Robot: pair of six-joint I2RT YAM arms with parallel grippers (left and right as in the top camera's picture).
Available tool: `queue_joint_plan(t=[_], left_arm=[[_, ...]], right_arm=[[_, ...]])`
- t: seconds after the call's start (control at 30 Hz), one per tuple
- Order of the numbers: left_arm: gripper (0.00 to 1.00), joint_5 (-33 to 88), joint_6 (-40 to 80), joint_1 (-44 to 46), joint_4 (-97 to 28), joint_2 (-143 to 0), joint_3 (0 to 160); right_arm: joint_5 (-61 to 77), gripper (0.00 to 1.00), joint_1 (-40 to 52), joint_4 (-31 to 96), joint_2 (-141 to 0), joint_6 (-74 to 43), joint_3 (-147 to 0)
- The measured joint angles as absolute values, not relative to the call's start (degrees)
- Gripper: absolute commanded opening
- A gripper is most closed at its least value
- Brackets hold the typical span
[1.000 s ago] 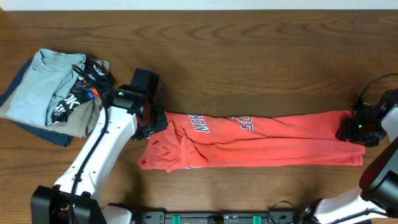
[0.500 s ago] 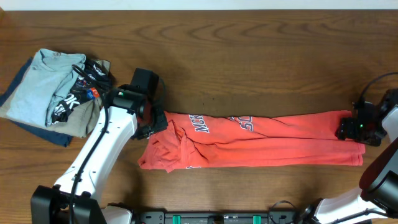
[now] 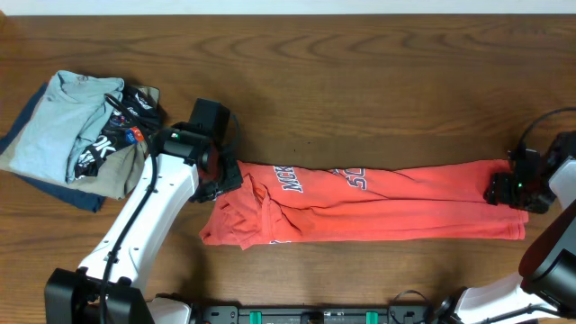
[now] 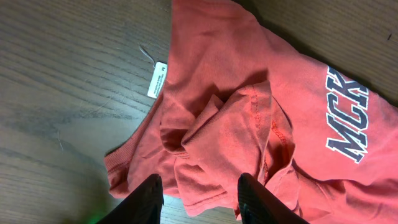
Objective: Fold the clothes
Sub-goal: 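Fold the right end of the red shirt leftward with the right gripper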
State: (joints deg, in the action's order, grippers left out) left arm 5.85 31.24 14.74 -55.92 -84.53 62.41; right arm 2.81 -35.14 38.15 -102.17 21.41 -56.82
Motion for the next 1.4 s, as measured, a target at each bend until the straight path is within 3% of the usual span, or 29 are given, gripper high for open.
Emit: queue_joint_plan(t=[0.03, 0.13, 0.37, 0.6, 0.97, 1.4], left_arm=[[0.41, 5.85, 31.24, 14.74, -55.92, -84.53, 62.41], [0.41, 5.87, 31.24, 14.74, -55.92, -84.53, 62.41], [0.41, 5.85, 31.24, 14.74, -56.18, -84.53, 62.41], [0.41, 5.85, 31.24, 14.74, -56.18, -84.53, 62.41], [0.42, 5.85, 31.24, 14.74, -56.25, -84.53, 62.41], [0.41, 5.85, 31.24, 14.74, -56.36, -84.53, 62.41]], right_arm=[[2.90, 0.63, -35.14, 38.09, -102.15, 21.41, -56.77], [3.84, 0.33, -35.14, 37.74, -102.08, 21.76, -56.64], [6.55, 0.02, -35.14, 36.95, -102.04, 21.61, -56.40], [6.13, 0.01, -35.14, 37.63, -102.06, 18.31, -57.10], [3.95, 0.01, -34.28, 50.28, -102.56, 9.34, -70.61], [6.59, 0.01, -14.46, 59.44, -100.97, 1.54, -72.27]])
